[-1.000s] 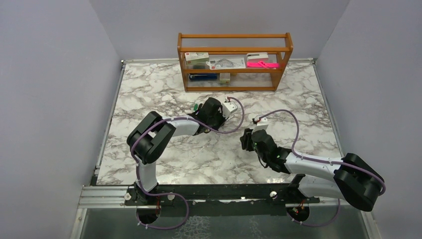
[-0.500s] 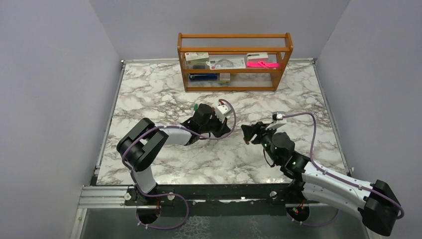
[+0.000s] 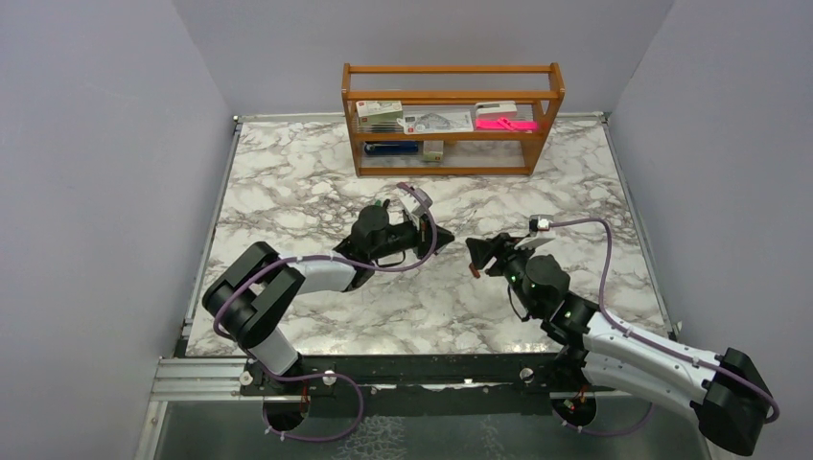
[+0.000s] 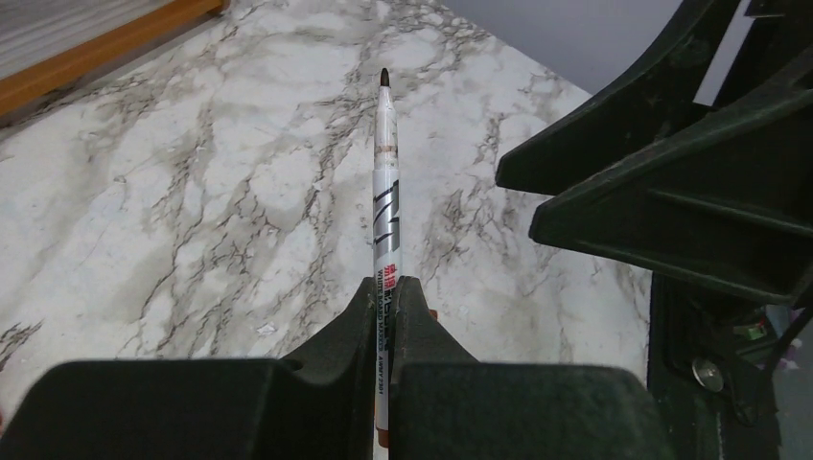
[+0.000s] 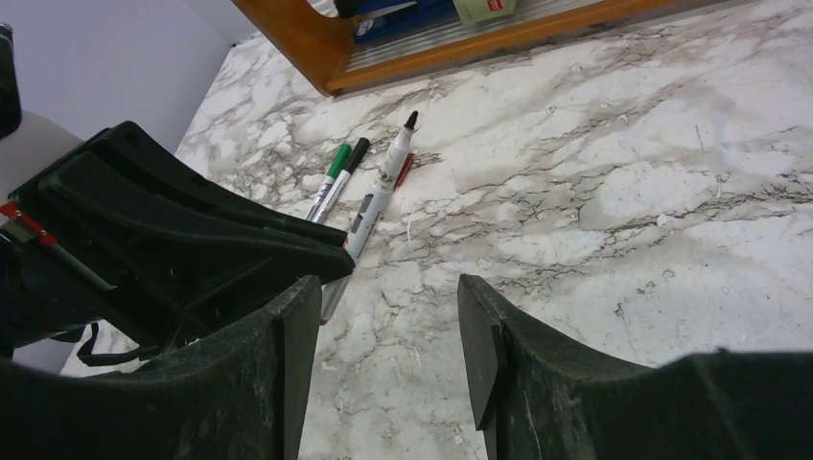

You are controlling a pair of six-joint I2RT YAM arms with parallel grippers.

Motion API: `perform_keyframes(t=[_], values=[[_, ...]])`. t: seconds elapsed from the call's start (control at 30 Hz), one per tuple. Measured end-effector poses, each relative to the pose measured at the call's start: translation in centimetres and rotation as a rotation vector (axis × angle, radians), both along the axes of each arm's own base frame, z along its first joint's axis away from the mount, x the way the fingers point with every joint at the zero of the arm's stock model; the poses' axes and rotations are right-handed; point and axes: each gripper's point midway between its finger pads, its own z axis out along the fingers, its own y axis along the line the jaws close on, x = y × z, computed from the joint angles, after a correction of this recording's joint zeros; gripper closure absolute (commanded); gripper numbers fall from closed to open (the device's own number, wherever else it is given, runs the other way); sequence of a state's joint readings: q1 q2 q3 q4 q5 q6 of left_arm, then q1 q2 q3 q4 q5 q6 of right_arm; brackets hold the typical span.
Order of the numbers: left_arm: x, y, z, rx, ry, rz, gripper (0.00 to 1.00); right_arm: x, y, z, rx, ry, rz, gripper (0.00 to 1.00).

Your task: Insert the pens into the pen caps

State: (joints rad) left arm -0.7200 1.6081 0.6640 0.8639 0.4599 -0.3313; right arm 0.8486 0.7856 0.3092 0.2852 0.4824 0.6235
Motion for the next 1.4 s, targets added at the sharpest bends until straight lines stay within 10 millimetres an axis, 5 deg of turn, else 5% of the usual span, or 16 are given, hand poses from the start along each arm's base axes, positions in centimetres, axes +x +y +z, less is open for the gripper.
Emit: perform_keyframes(t=[0.7, 0.77, 0.9, 0.93, 1.07, 1.4], values=[[-4.1, -2.1, 2.6, -0.138, -0.019, -0.187, 1.0, 0.7, 0.7, 1.8, 0.009, -0.057, 0.007, 0.48], [-4.5, -2.3, 2.6, -0.137, -0.028, -0.206, 1.0, 0.9, 0.9, 2.1, 0.011, -0.064, 0.008, 0.55], [-5.2, -2.6, 2.6, -0.135, -0.039, -0.233, 0.98, 1.0, 1.0, 2.5, 0.011, -0.074, 0.011, 0.96], [-5.3, -2.6, 2.6, -0.135, -0.041, -0.236, 0.9, 1.0, 1.1, 2.6, 0.014, -0.076, 0.012, 0.99], [-5.4, -2.7, 2.8, -0.137, -0.054, -0.245, 0.75, 0.9, 1.5, 3.2, 0.03, -0.086, 0.032, 0.99], [-5.9, -2.8, 2.7, -0.136, -0.05, -0.269, 0.73, 0.2, 3.0, 3.2, 0.044, -0.086, 0.122, 0.99]])
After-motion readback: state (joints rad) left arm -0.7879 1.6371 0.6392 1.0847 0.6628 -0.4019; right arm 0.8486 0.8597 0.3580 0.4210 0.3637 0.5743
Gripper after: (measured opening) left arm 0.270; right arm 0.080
